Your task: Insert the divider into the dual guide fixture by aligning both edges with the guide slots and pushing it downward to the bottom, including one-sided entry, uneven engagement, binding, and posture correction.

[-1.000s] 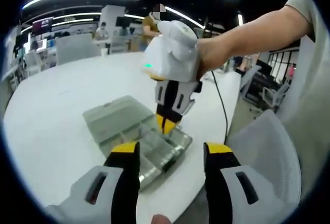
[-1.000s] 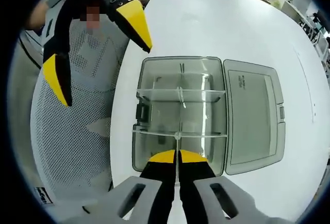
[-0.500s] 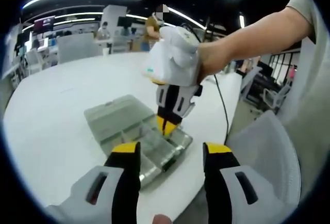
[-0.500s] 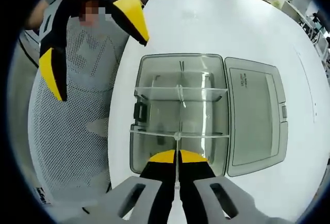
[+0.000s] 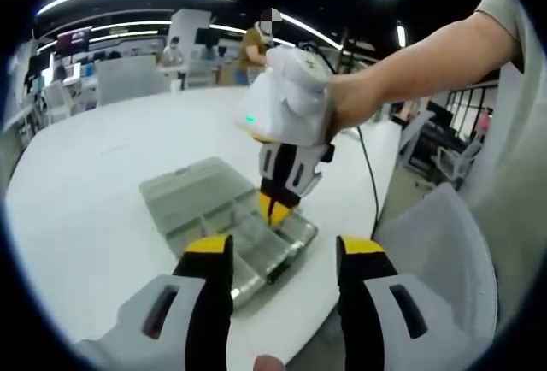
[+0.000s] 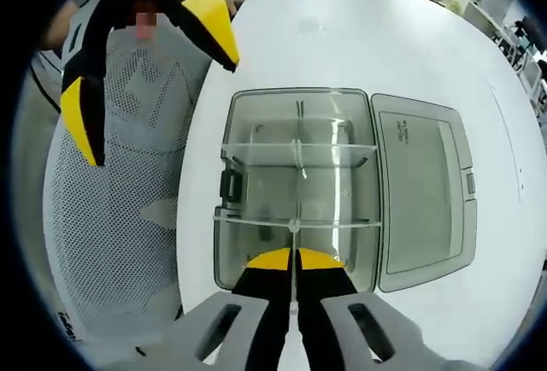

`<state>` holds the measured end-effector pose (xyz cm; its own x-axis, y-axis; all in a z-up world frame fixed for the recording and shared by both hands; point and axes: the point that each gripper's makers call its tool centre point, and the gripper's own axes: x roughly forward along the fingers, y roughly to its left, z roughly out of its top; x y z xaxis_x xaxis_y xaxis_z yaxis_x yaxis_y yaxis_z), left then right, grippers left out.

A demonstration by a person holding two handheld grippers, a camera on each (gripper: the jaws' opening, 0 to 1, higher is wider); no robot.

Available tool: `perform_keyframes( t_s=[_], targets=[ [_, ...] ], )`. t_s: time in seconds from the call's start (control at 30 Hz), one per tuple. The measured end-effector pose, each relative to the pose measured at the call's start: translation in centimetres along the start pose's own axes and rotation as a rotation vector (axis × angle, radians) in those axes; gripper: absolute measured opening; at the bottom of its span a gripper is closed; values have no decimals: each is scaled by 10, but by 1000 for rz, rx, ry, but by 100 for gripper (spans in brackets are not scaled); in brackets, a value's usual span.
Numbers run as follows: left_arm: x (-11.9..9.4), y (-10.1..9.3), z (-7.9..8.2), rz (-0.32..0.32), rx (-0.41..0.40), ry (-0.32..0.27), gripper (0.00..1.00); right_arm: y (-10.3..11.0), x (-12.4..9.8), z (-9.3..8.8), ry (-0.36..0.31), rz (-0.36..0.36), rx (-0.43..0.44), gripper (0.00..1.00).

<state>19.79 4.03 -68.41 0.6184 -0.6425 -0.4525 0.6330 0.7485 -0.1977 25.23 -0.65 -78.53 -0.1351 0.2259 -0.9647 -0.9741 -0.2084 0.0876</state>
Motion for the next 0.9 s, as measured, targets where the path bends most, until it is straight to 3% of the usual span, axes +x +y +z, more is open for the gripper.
perform_keyframes(
  t_s=[0.9],
  targets=[
    [-5, 2, -1, 10, 12, 16, 46, -2, 3, -1, 12, -22, -34, 0]
  ],
)
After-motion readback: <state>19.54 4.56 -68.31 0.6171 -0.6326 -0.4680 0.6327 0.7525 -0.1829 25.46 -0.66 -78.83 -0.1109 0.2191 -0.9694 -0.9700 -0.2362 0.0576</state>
